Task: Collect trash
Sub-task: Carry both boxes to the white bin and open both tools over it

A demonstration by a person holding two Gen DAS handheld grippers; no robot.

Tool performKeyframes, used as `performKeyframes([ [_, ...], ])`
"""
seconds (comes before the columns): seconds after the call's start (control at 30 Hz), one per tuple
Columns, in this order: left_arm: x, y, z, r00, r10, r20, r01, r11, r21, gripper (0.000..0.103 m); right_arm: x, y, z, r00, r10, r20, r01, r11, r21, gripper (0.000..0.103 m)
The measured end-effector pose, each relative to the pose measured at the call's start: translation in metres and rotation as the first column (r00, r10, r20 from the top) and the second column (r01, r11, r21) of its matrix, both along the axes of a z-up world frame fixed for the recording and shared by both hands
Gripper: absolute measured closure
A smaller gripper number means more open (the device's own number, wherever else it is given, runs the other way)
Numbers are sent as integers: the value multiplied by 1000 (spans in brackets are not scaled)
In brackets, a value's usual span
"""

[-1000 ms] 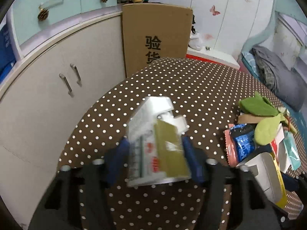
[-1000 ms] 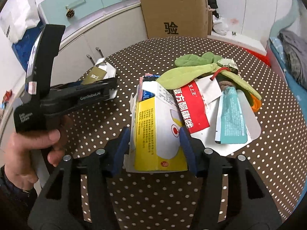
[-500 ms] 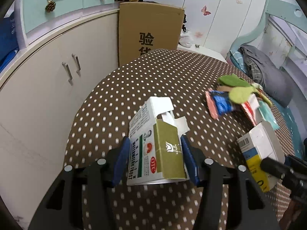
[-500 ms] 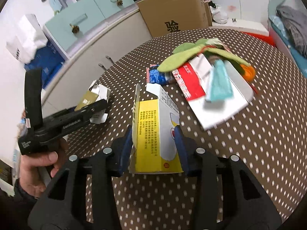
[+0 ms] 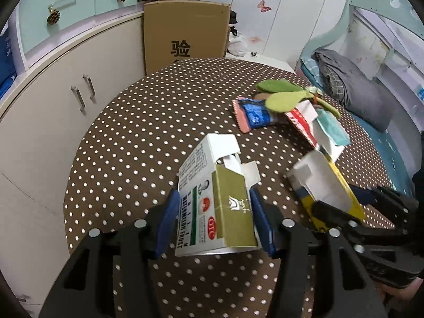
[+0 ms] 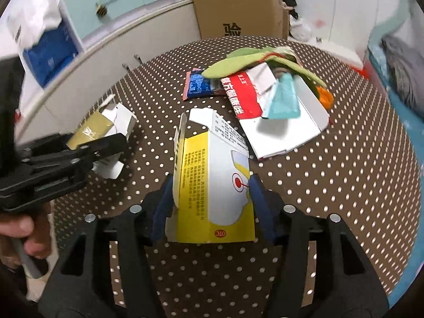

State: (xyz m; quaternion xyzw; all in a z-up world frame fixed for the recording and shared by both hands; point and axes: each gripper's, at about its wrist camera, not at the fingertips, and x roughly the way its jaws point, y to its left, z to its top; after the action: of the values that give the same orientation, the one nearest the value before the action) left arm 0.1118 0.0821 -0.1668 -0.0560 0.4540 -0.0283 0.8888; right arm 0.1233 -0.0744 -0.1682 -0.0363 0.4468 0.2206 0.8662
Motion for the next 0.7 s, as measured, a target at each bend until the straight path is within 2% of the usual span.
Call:
performKeyframes([
  [0.07, -3, -1, 1, 1000, -7, -2, 7, 1000, 0, 50, -1, -5, 2, 1000, 10, -12, -10, 1000, 29, 53],
  [0.2, -9, -10, 4, 1000, -23, -5, 23, 1000, 2, 50, -14, -34, 10, 999, 6, -48, 2, 986, 165, 60],
  [0.4, -12, -31, 17, 997, -71, 17, 71, 997, -2, 50, -28, -75, 28, 999, -36, -37, 45, 958, 282, 61],
  [0.57, -7, -62, 41, 988, -141, 66, 142, 990, -12, 50, -39, -135, 62, 988, -146, 40, 123, 927, 355, 61],
  [0.7, 1, -95, 55, 972, -214, 101, 215, 977, 3, 50, -40, -205, 81, 950, -299, 95, 243, 892, 381, 61],
])
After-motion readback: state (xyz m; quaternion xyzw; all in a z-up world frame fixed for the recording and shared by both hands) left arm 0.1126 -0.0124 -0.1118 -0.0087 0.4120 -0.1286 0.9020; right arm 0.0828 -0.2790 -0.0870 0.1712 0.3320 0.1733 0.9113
